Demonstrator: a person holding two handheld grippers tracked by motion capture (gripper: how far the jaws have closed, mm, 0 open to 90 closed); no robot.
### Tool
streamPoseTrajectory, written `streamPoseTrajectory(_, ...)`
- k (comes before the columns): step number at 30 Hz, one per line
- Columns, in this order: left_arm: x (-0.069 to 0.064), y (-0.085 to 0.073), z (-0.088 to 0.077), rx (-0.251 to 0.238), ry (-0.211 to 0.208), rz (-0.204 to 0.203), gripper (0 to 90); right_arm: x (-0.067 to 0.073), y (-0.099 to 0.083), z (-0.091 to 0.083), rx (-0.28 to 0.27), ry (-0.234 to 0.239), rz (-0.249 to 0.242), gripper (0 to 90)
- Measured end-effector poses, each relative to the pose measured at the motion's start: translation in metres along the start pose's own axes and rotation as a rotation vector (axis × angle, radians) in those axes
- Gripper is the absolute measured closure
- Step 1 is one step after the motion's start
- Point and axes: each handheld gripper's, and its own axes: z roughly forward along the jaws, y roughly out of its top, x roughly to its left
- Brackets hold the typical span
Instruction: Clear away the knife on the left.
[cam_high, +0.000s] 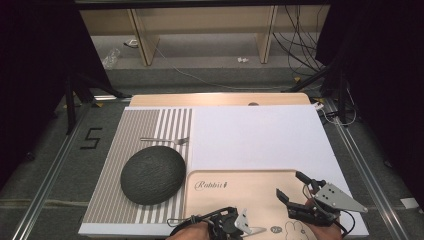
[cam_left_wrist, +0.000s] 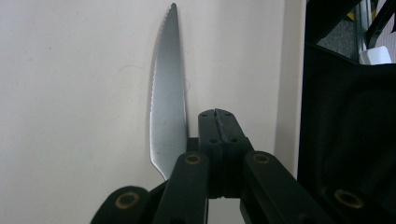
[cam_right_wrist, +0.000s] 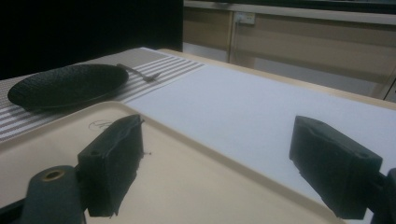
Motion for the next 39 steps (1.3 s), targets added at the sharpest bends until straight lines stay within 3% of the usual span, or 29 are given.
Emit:
streamPoseTrajectory(8,0.005,-0.001,0.006,0.012,0.04,-0.014,89.3,0.0,0.0,0.0,0.001,0.0,-0.001,18.4)
streamPoseTrajectory(12,0.008,-0.003,0.005,0.008,0.105,-0.003,89.3,0.0,0.0,0.0,0.001,0.0,-0.002,18.4)
streamPoseTrajectory(17,0.012,-0.005,0.003,-0.002,0.13,-0.009,89.4,0.0,0.0,0.0,-0.001,0.0,-0.004,18.4)
streamPoseTrajectory(27,0.03,-0.013,-0.003,-0.01,0.2,-0.06,89.3,0.0,0.0,0.0,0.0,0.0,-0.005,18.4)
streamPoseTrajectory(39,0.042,-0.02,-0.011,0.006,0.226,-0.094,89.3,0.0,0.0,0.0,0.003,0.001,-0.011,18.4)
